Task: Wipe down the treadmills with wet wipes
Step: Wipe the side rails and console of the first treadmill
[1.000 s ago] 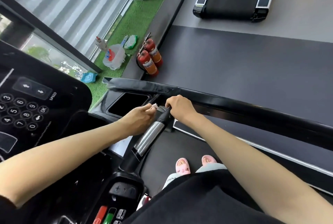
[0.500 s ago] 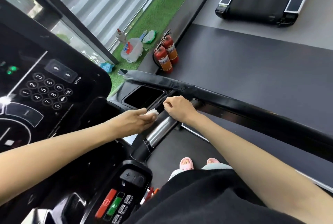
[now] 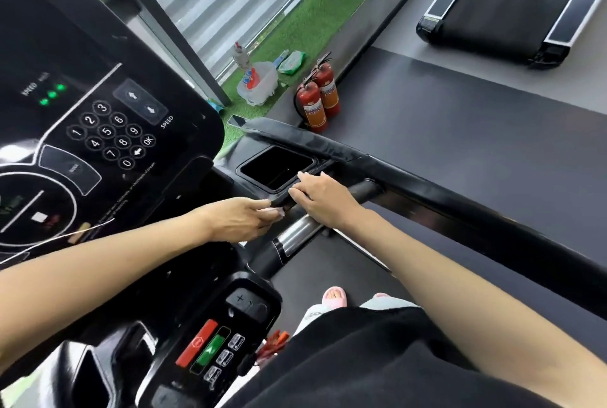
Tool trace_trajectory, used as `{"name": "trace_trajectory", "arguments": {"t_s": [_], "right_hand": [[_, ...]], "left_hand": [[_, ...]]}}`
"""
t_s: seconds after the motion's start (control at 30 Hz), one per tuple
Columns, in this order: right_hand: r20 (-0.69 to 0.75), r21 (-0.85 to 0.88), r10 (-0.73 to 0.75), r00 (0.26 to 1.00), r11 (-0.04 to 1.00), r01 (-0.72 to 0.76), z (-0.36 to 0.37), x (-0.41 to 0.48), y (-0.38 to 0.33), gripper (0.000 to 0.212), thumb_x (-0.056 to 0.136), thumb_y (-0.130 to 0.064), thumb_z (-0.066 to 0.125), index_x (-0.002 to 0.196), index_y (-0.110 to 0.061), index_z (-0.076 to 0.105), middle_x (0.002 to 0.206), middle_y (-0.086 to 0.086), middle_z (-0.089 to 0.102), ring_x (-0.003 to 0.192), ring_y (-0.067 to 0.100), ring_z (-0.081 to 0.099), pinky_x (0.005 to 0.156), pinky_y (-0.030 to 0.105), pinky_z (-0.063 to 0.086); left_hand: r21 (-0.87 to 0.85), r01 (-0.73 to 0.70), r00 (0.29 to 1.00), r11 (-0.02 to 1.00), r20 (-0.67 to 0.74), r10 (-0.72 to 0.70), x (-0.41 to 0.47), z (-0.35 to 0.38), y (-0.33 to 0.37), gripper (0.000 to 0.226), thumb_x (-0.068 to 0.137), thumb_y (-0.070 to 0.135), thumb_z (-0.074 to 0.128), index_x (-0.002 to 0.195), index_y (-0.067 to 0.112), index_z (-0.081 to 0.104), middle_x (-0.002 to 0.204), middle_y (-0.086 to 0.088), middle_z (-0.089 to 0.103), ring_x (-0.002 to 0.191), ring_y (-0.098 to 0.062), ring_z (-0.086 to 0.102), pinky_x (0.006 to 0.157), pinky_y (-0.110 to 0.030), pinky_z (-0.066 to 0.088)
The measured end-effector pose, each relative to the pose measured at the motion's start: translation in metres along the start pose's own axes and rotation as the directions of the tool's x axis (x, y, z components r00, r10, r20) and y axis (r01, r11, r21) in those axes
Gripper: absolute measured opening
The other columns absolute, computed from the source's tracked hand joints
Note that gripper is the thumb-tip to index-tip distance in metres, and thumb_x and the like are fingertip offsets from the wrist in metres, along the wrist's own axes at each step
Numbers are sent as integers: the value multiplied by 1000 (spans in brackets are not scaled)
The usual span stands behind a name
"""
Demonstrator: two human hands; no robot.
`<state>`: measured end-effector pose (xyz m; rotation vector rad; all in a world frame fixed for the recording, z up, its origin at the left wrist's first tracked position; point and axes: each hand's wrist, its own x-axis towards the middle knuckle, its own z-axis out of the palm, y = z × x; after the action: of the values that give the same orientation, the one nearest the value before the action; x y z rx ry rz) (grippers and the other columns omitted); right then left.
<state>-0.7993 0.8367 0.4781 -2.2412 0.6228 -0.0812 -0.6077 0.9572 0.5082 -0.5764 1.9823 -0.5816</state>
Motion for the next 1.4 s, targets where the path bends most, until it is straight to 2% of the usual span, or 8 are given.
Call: {"name": "trace_trajectory", "arguments": {"t_s": [0.2,0.37,0.53,0.63,0.73,1.03,1.17,1.4], "right_hand": [[77,-1,-37,996,999,37,-2,8,-12,45,106,-33,25,118,-10,61,125,10,62,127,25,48,116,39,12],[-16,5,31,999,999,-31,0,21,-15,54,102,-49,24,61,-19,43,74,5,59,106,34,56,115,42,22],[-12,8,53,999,999,-53,-3,24,-16,57,103,-49,25,57,-15,34,60,-3,42,102,39,56,109,47,29],[-7,79,98,995,992,-97,-2,22,-13,58,102,-51,25,59,-13,34,62,-2,44,109,39,53,107,47,31],[-59,111,127,990,987,-120,-4,20,-10,57,102,-50,26,59,-13,36,63,-2,47,107,40,54,105,48,32],[-329,136,47,943,991,-2,3,1,0,43,103,-23,39,61,-16,46,63,-4,52,70,21,51,103,47,34],[-449,177,59,891,984,24,11,-16,9,27,99,-18,41,89,-10,65,91,4,65,89,22,57,104,41,34],[-582,78,38,812,997,10,-10,-59,23,34,97,-19,43,120,-2,61,119,12,63,114,25,52,103,20,28]], "left_hand": [[12,-41,996,999,74,40,-1,-7,-9,38,89,20,52,126,22,60,139,1,54,142,-10,28,116,-47,-14],[13,21,991,1000,136,-22,-28,21,-1,76,92,3,-8,109,36,59,102,25,61,114,6,42,110,-32,-2],[-307,180,984,935,67,-167,-33,0,2,32,87,19,35,82,27,66,79,14,66,97,-10,56,99,-31,21],[-545,529,817,650,121,-563,-39,-28,-15,15,74,18,51,65,19,63,64,4,62,78,-20,58,83,-33,29],[-749,649,588,134,382,-713,-35,-34,-22,26,94,14,46,97,21,71,95,-2,67,103,-21,54,92,-30,23],[-476,-17,377,-879,811,-447,12,-59,-35,24,99,21,46,82,17,64,83,-5,66,77,-19,62,69,-28,50],[-69,-375,414,-924,880,-234,24,-81,-42,20,102,14,43,88,18,57,84,-4,58,71,-16,55,60,-27,46],[-15,-512,472,-859,830,-296,39,-128,-56,18,100,14,43,88,18,56,84,-4,59,77,-16,56,60,-27,45]]}}
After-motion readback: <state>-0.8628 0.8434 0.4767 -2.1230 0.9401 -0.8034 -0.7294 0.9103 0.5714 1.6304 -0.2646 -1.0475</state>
